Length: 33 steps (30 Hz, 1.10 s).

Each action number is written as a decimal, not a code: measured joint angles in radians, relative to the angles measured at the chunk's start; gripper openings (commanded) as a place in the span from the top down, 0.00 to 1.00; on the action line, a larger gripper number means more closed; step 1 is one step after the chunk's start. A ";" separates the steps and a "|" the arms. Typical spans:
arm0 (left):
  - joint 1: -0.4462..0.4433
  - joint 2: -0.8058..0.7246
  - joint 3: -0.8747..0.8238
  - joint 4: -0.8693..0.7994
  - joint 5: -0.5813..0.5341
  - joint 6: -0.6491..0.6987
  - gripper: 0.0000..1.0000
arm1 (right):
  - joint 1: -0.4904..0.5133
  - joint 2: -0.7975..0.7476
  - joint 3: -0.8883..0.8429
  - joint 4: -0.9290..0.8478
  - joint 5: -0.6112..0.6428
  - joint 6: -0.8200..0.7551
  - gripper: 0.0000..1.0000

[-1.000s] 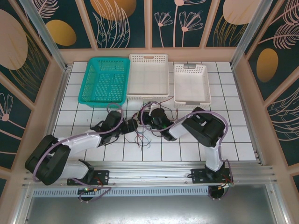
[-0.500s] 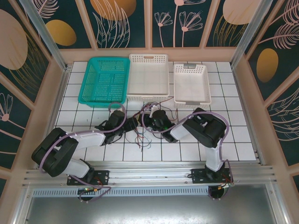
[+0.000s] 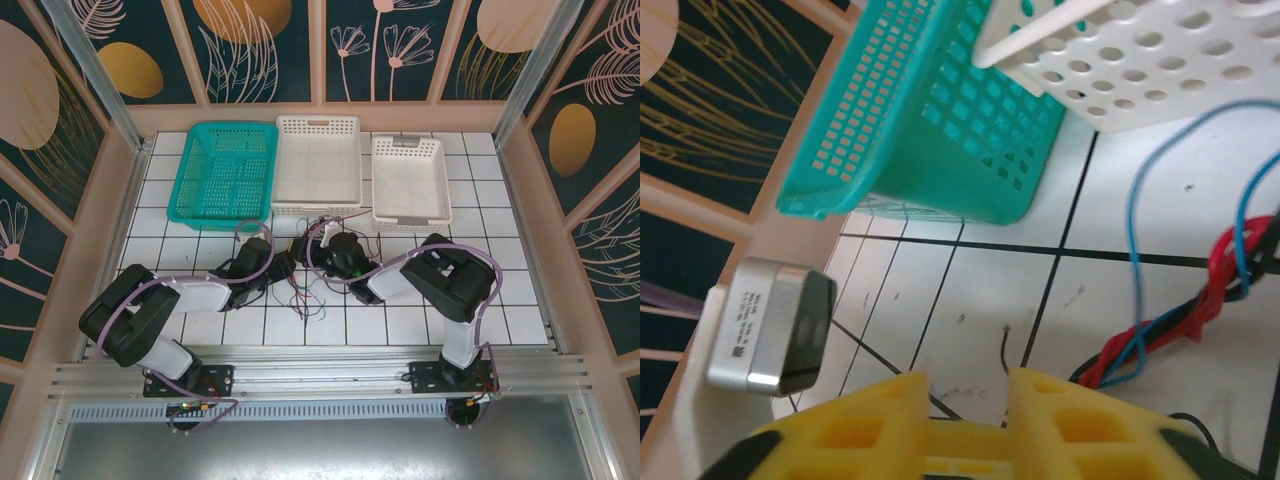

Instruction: Untangle the cables

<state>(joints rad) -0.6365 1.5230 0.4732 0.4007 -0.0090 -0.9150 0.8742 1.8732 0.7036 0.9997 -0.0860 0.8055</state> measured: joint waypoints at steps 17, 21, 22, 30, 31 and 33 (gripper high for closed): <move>-0.026 0.064 0.011 0.068 0.000 -0.017 0.81 | 0.010 -0.185 -0.067 -0.016 0.021 0.016 0.52; -0.028 0.067 0.011 0.066 0.000 -0.016 1.00 | 0.010 -0.263 -0.086 -0.045 0.036 0.015 0.47; -0.028 0.066 0.011 0.064 0.000 -0.013 1.00 | 0.010 -0.281 -0.091 -0.055 0.036 0.014 0.46; -0.032 -0.107 -0.014 -0.010 0.001 -0.006 1.00 | 0.008 -0.447 -0.138 -0.195 0.030 0.008 0.31; -0.032 -0.142 -0.017 -0.018 0.000 -0.006 1.00 | 0.008 -0.466 -0.150 -0.206 0.027 0.007 0.30; -0.032 -0.223 -0.025 -0.030 0.000 -0.007 1.00 | 0.008 -0.497 -0.175 -0.225 0.016 0.005 0.29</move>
<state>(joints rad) -0.6685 1.3003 0.4480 0.3706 -0.0090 -0.9218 0.8822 1.3766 0.5282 0.7746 -0.0700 0.8104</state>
